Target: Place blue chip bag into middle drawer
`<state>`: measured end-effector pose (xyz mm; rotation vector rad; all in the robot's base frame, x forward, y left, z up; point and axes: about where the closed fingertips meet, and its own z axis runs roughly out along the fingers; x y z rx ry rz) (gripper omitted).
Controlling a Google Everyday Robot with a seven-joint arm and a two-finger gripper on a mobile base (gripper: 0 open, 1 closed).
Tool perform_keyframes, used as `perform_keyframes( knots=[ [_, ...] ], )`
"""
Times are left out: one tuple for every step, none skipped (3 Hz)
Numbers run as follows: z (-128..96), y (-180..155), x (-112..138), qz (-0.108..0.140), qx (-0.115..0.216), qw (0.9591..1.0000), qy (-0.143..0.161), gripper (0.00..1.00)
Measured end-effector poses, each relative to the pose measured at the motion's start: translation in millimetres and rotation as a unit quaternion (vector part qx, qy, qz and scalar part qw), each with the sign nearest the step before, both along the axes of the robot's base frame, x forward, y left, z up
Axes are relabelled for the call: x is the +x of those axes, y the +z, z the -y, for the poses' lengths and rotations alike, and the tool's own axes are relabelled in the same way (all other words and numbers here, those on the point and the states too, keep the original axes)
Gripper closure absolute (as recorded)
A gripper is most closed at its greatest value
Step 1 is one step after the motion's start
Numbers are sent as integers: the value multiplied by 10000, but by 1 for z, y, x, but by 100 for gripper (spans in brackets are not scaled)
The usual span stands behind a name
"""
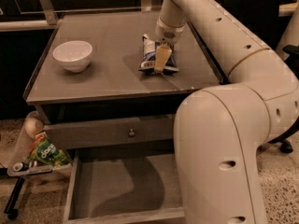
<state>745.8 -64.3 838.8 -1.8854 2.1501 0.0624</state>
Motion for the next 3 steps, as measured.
perform_keyframes(
  knots=[
    [0,0,0,0,0,10000,0,88],
    [0,4,0,1,0,10000,-1,100],
    [22,28,-15,255,58,9992,-313,100]
  ],
)
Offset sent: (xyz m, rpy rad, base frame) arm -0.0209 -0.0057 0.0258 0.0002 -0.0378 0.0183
